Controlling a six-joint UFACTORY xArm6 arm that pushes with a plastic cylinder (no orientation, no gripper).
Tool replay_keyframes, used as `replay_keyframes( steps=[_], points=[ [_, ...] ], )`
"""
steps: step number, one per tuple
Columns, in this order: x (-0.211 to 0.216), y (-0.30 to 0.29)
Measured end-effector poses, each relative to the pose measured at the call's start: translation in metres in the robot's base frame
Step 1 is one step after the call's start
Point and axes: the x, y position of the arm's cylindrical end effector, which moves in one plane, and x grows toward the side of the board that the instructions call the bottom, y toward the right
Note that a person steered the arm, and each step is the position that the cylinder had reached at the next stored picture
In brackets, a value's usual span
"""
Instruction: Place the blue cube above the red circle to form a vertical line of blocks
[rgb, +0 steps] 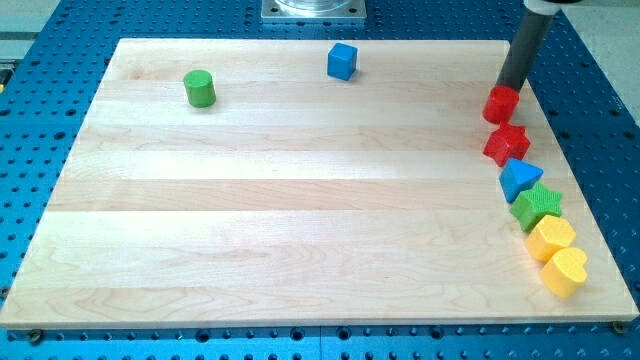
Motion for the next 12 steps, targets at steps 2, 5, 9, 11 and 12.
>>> replay_keyframes(
  steps=[2, 5, 9, 11, 12],
  points=[
    [0.008, 0.000],
    [-0.007, -0.159],
    [-0.022, -0.293],
    [-0.075, -0.273],
    [-0.023, -0.215]
  ],
)
